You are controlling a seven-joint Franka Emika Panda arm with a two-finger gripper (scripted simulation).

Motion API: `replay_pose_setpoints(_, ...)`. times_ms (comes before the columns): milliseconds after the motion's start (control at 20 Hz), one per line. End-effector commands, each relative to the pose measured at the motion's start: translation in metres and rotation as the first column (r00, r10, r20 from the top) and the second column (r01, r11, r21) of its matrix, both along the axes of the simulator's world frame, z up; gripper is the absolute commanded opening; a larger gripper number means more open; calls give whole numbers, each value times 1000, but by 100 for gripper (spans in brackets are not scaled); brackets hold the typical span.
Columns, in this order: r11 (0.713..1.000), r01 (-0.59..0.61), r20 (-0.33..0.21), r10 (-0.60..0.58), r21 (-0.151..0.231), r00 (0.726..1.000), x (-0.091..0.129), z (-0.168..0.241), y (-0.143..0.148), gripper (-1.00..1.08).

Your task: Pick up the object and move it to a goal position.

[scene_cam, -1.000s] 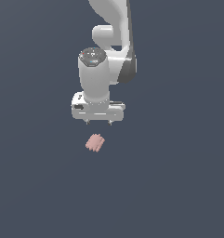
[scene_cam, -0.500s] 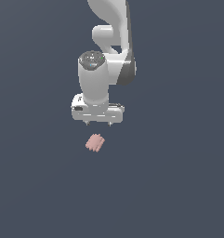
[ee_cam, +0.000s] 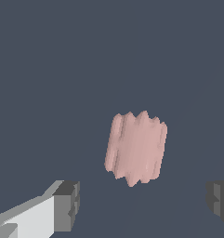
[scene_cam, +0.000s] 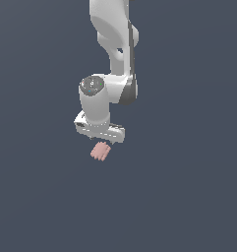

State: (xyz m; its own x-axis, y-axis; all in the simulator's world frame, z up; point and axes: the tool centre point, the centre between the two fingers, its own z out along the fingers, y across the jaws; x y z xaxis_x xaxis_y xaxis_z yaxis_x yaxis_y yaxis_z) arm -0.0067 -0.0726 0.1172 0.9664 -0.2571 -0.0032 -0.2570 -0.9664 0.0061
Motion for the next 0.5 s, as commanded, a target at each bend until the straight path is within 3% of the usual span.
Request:
replay_pose_setpoints(0,998,63,2,-63,3,998,1,-18,-6,100)
replay_pose_setpoints(450,984,180,5,-180,5,984,1,-52,-17,100)
